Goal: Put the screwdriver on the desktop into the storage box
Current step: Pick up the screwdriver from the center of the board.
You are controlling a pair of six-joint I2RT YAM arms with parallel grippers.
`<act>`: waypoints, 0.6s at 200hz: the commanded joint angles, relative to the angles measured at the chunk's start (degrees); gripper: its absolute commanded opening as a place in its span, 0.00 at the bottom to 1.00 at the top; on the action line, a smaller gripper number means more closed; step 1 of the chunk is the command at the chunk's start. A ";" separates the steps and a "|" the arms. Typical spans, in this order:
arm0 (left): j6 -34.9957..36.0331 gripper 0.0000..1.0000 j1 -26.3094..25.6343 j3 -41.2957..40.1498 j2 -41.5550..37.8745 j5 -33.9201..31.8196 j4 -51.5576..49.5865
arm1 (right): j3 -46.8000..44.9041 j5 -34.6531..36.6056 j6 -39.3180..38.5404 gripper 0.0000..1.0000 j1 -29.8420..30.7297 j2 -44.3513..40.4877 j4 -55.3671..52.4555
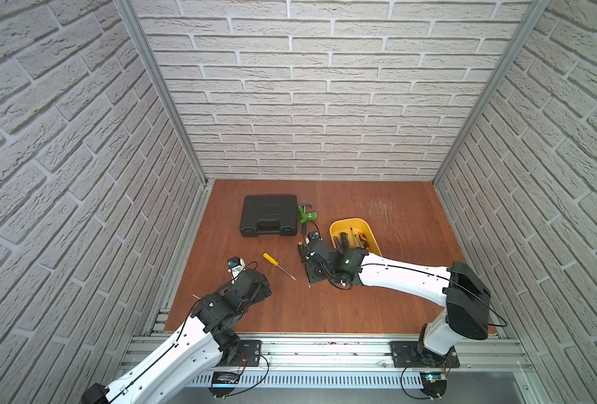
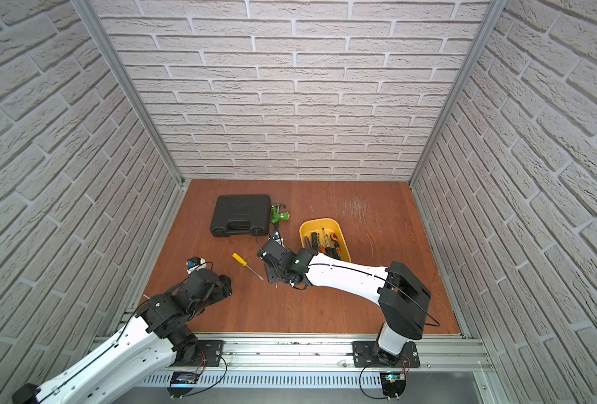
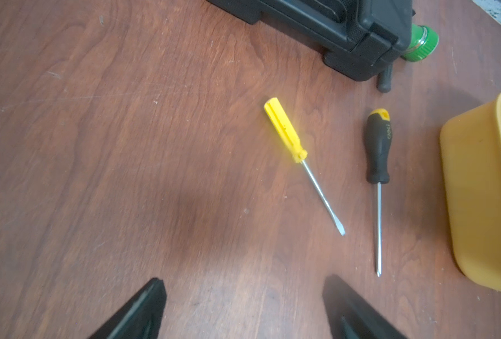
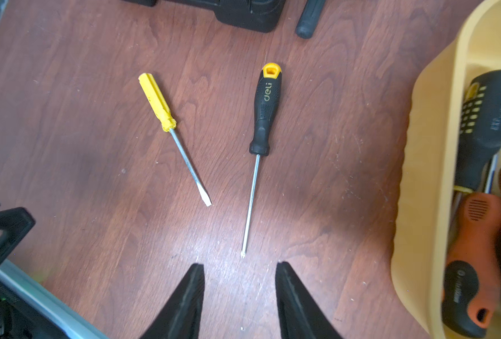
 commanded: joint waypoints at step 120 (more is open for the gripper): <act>-0.71 0.85 1.31 0.82 2.79 2.26 2.56 | 11.07 4.32 -3.33 0.44 -4.70 18.92 2.00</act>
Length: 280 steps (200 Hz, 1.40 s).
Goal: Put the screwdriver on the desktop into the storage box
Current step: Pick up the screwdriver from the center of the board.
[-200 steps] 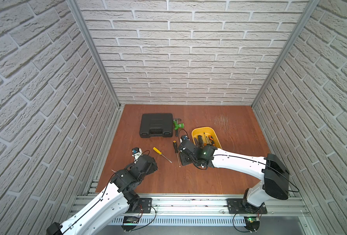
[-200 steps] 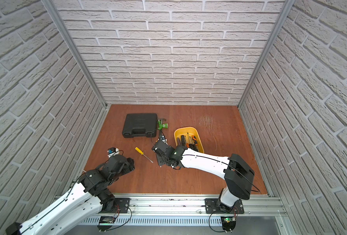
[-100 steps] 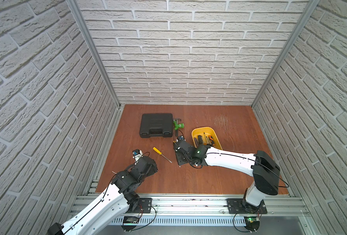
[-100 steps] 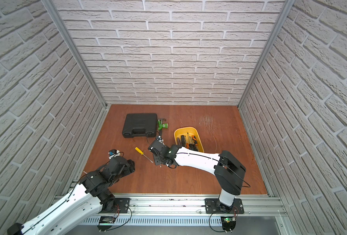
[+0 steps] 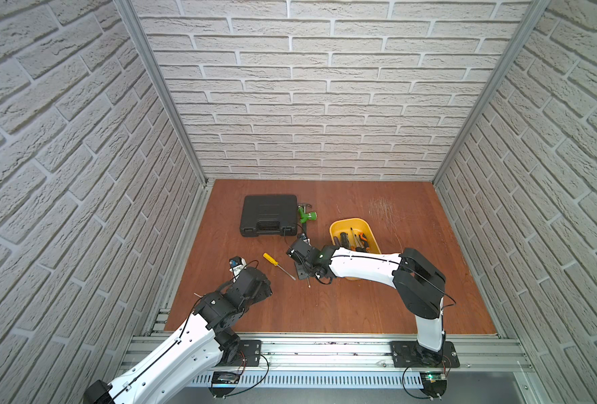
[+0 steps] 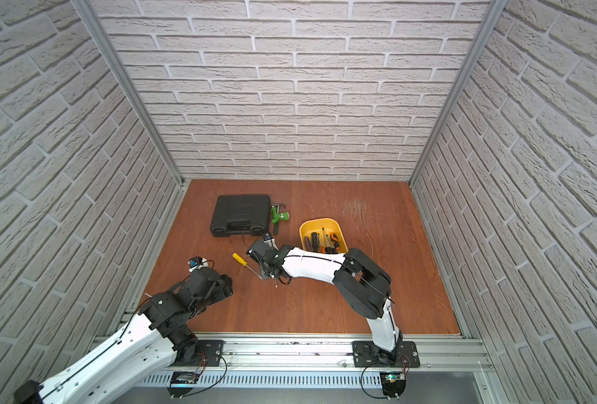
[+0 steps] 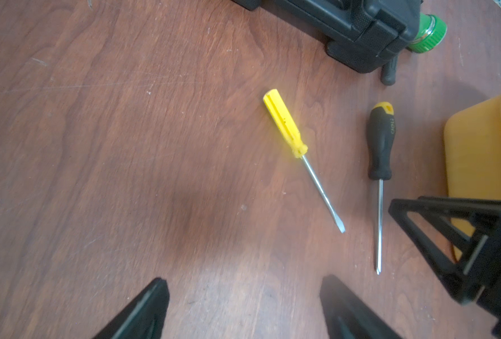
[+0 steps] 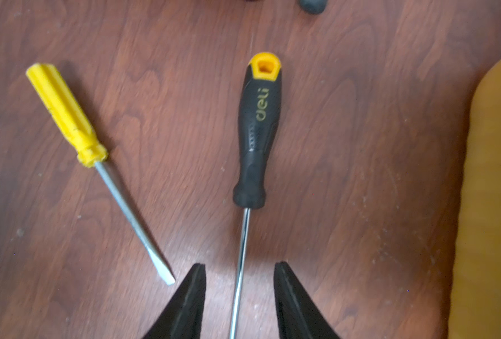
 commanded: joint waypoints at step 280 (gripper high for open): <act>-0.57 0.81 1.83 2.19 0.62 2.31 1.59 | -3.43 -4.63 -3.56 0.02 0.12 -2.06 1.84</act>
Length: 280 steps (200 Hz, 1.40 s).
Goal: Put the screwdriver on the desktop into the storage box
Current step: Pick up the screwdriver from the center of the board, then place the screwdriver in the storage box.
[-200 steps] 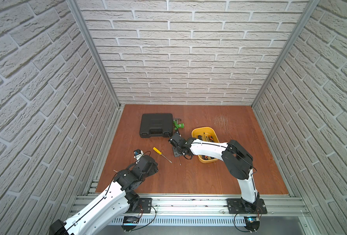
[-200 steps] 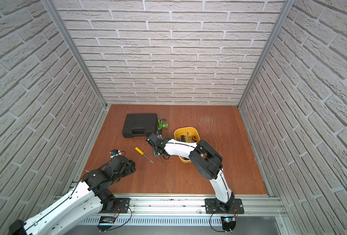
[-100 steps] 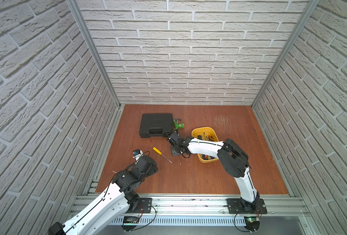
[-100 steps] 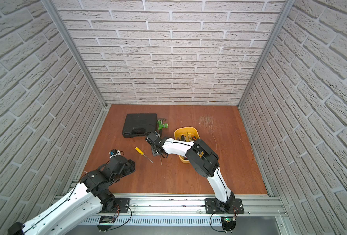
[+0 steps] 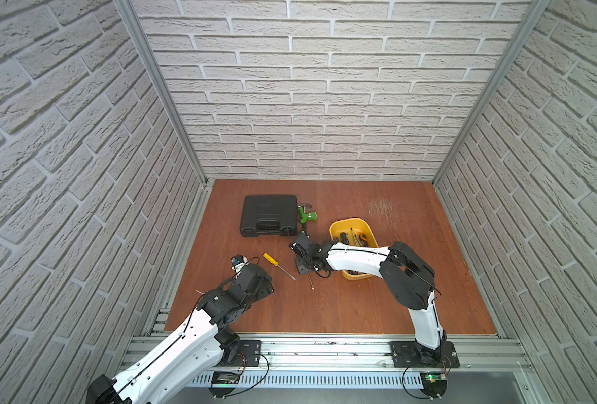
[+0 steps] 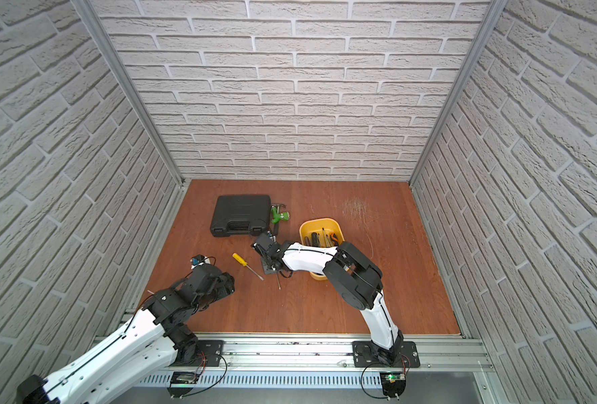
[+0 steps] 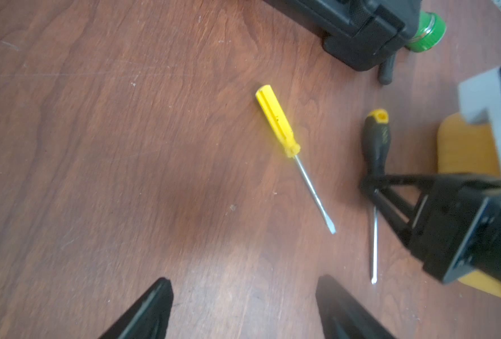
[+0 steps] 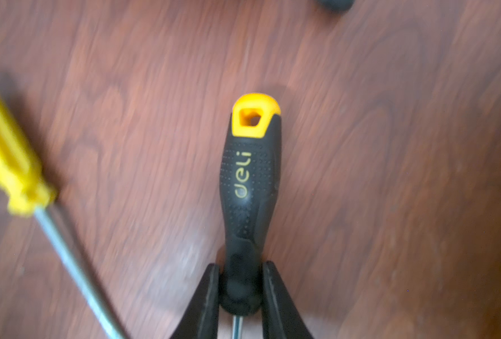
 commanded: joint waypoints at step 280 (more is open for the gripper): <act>0.81 0.80 0.73 2.12 2.76 0.88 0.52 | -16.78 0.70 2.46 0.02 -3.08 -38.03 -2.55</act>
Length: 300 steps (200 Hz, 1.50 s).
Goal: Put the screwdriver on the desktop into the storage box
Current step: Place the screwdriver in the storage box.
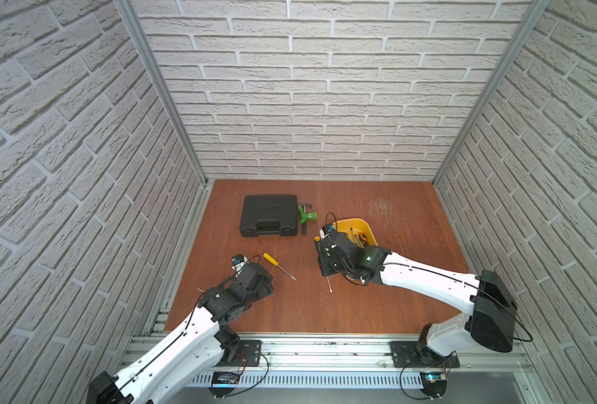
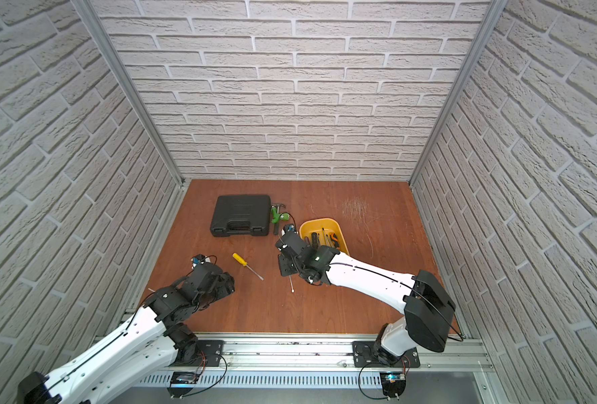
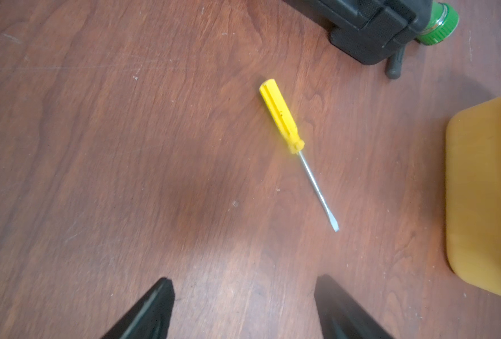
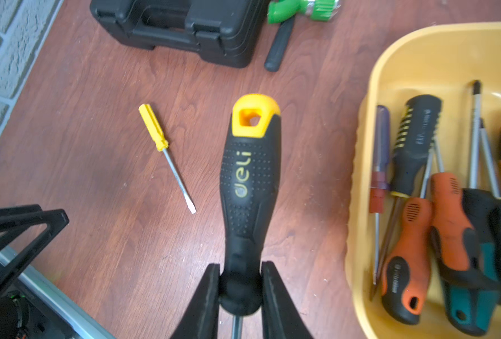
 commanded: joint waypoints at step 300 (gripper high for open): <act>0.51 0.78 0.51 0.02 2.22 1.88 4.10 | 2.05 1.37 -16.88 0.03 -24.55 -2.61 -9.88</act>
